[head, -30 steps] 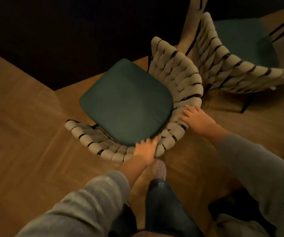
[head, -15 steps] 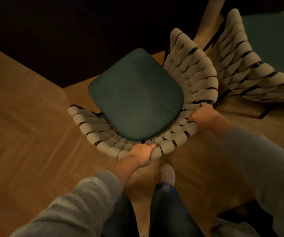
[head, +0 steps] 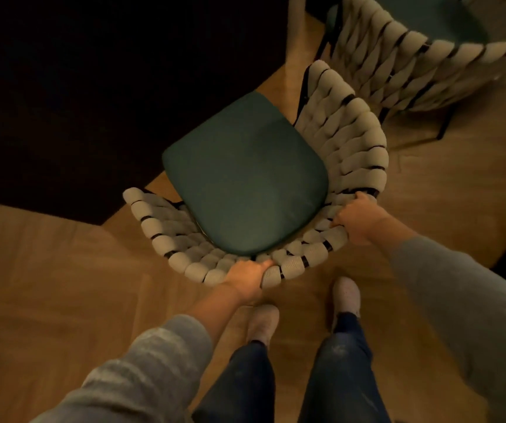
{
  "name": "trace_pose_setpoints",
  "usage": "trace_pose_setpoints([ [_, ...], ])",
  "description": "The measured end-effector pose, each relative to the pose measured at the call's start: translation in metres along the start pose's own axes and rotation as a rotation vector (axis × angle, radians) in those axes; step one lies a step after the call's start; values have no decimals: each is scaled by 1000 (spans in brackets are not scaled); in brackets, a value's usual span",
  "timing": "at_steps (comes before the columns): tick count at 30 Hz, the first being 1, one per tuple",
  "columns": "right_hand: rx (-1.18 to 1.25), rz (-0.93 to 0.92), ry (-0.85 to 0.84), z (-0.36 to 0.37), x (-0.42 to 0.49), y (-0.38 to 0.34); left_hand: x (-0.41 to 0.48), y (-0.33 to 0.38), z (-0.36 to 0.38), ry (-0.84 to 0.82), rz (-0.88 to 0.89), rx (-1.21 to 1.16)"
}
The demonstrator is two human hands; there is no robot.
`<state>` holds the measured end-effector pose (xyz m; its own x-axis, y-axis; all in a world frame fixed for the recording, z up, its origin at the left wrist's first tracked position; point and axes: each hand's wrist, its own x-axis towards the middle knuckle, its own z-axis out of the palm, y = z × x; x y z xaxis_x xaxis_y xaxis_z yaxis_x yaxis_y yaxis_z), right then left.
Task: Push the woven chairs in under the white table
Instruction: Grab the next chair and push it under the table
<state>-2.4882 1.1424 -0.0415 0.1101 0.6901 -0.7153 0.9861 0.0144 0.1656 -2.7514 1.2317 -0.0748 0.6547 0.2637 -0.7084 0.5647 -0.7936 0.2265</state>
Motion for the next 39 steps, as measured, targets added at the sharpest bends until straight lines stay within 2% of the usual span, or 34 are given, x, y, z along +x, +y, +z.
trace_pose_setpoints([
  [14,308,175,44,59,-97,-176,-101,-54,65,-106,186,270],
  [22,570,303,1,97,-177,-294,-145,-69,107,-186,328,390],
  [27,784,328,54,121,-222,-352,-157,-70,124,-202,422,572],
  [30,857,314,47,151,-237,-367,-163,-65,125,-204,479,700],
  [34,793,434,63,190,-238,-360,-148,-52,109,-209,641,761],
  [39,799,527,43,179,-210,-332,-104,-38,65,-211,686,817],
])
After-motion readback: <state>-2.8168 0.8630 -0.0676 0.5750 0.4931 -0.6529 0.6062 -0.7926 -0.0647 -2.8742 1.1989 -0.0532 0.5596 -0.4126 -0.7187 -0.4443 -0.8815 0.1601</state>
